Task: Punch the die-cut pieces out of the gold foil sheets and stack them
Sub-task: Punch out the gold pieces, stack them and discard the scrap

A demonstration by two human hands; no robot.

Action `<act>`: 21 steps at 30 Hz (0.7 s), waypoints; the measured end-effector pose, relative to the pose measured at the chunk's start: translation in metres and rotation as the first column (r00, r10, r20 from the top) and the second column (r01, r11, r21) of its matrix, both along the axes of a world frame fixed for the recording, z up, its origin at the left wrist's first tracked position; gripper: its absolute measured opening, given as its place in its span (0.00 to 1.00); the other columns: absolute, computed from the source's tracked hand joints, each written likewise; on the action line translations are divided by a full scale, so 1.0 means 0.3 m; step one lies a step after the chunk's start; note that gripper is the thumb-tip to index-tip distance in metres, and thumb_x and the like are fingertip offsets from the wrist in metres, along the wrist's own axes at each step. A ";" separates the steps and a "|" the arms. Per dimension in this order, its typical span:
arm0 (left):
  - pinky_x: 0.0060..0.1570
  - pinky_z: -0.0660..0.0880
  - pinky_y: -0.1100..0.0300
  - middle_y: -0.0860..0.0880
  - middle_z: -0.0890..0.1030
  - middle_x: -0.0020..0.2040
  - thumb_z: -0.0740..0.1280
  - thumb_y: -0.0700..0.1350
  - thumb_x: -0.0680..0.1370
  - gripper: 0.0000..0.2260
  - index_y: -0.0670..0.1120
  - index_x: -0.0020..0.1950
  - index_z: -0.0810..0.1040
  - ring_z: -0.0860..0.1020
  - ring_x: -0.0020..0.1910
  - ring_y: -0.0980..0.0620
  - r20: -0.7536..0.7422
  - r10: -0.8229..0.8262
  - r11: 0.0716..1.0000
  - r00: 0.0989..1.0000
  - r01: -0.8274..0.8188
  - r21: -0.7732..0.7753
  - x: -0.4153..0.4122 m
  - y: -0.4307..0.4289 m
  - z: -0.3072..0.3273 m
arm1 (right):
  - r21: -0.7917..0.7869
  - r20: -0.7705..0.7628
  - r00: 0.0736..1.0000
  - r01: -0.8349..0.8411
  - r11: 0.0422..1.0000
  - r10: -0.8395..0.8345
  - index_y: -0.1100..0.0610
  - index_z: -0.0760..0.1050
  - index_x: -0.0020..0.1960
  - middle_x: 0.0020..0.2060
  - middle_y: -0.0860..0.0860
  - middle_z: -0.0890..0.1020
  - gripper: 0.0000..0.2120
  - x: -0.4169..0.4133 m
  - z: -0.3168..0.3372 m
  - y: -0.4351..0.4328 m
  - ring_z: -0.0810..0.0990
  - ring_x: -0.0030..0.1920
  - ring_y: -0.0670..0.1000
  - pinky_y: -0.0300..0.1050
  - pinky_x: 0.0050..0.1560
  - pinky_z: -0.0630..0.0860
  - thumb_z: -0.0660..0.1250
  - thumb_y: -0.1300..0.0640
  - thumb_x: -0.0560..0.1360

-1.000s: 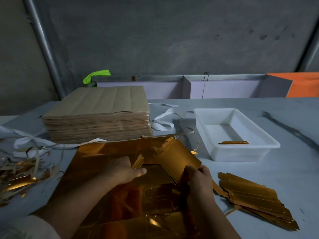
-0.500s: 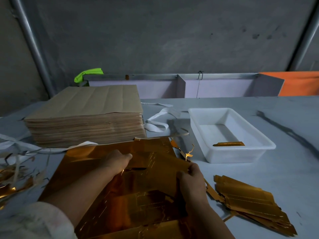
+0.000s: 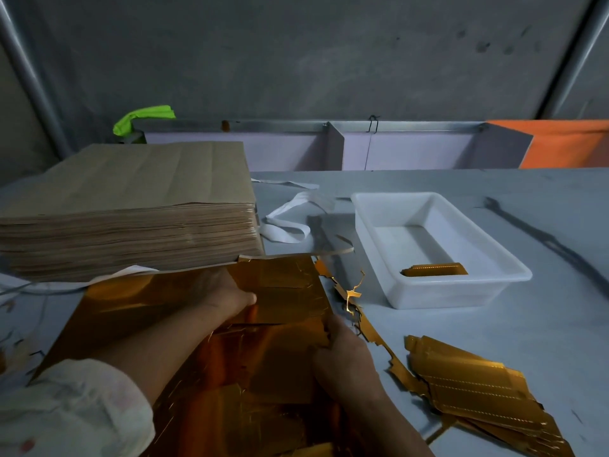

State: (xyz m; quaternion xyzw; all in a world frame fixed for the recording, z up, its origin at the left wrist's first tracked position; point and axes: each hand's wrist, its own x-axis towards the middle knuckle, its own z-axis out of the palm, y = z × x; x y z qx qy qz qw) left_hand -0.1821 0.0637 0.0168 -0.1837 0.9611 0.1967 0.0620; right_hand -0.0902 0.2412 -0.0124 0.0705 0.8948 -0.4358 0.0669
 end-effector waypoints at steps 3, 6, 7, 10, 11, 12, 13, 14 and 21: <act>0.51 0.76 0.53 0.42 0.72 0.66 0.77 0.51 0.71 0.29 0.44 0.66 0.71 0.74 0.63 0.43 0.026 -0.002 1.000 1.000 0.002 0.000 -0.005 0.011 0.003 | 0.017 0.010 1.000 -0.020 1.000 0.020 0.49 0.70 0.62 0.46 0.47 0.77 0.13 0.001 0.002 -0.001 0.78 0.49 0.49 0.43 0.48 0.76 0.61 0.59 0.78; 0.49 0.75 0.53 0.42 0.76 0.61 0.78 0.47 0.70 0.27 0.42 0.64 0.72 0.77 0.59 0.43 0.046 0.030 0.990 0.998 -0.036 0.135 -0.027 -0.001 0.014 | -0.012 0.038 0.999 -0.035 0.999 0.035 0.49 0.69 0.64 0.47 0.46 0.75 0.16 -0.004 0.005 0.010 0.75 0.47 0.47 0.40 0.46 0.76 0.61 0.60 0.79; 0.47 0.76 0.53 0.42 0.79 0.56 0.77 0.45 0.71 0.23 0.41 0.62 0.74 0.79 0.54 0.44 0.050 0.044 0.976 0.998 -0.054 0.212 -0.035 -0.006 0.014 | -0.031 0.047 0.998 -0.039 0.999 0.040 0.48 0.69 0.65 0.47 0.46 0.74 0.17 -0.006 0.008 0.015 0.75 0.46 0.46 0.41 0.46 0.77 0.61 0.61 0.79; 0.29 0.71 0.61 0.44 0.77 0.37 0.71 0.39 0.76 0.09 0.38 0.54 0.77 0.74 0.32 0.51 0.101 0.088 0.871 0.991 -0.126 0.475 -0.041 -0.015 0.021 | -0.121 0.077 0.995 -0.061 0.991 0.070 0.47 0.70 0.61 0.49 0.46 0.74 0.15 -0.005 0.025 0.028 0.76 0.50 0.47 0.48 0.55 0.79 0.60 0.62 0.79; 0.25 0.70 0.64 0.44 0.75 0.35 0.70 0.37 0.77 0.06 0.39 0.52 0.77 0.72 0.30 0.52 0.124 0.096 0.833 0.988 -0.148 0.534 -0.040 -0.019 0.027 | -0.165 0.091 0.993 -0.064 0.984 0.080 0.45 0.70 0.58 0.50 0.46 0.75 0.14 -0.003 0.032 0.031 0.77 0.51 0.48 0.50 0.57 0.79 0.60 0.62 0.79; 0.22 0.70 0.66 0.45 0.75 0.34 0.69 0.36 0.77 0.03 0.39 0.49 0.77 0.72 0.30 0.53 0.140 0.103 0.793 0.985 -0.167 0.586 -0.039 -0.024 0.033 | -0.215 0.106 0.991 -0.059 0.975 0.084 0.44 0.70 0.56 0.52 0.46 0.77 0.13 -0.001 0.038 0.033 0.78 0.52 0.49 0.52 0.58 0.79 0.60 0.61 0.79; 0.22 0.71 0.66 0.45 0.75 0.34 0.68 0.36 0.78 0.01 0.40 0.47 0.77 0.73 0.30 0.54 0.152 0.110 0.751 0.982 -0.182 0.634 -0.036 -0.027 0.040 | -0.268 0.122 0.989 -0.046 0.962 0.082 0.44 0.72 0.56 0.53 0.47 0.79 0.12 0.003 0.042 0.034 0.80 0.53 0.50 0.53 0.58 0.79 0.61 0.61 0.78; 0.23 0.72 0.65 0.45 0.76 0.34 0.67 0.36 0.78 0.02 0.41 0.46 0.77 0.73 0.31 0.54 0.160 0.116 0.715 0.980 -0.194 0.672 -0.034 -0.031 0.046 | -0.325 0.146 0.986 -0.026 0.945 0.077 0.44 0.73 0.57 0.53 0.48 0.81 0.12 0.006 0.043 0.036 0.81 0.53 0.51 0.54 0.57 0.80 0.62 0.60 0.79; 0.32 0.70 0.63 0.46 0.75 0.38 0.66 0.39 0.79 0.01 0.42 0.49 0.77 0.71 0.34 0.54 0.030 0.149 0.659 0.988 -0.122 0.743 -0.005 -0.049 0.094 | -0.448 0.208 0.977 0.048 0.893 0.052 0.49 0.73 0.61 0.52 0.49 0.80 0.12 0.033 0.058 0.070 0.80 0.53 0.53 0.49 0.52 0.81 0.61 0.60 0.81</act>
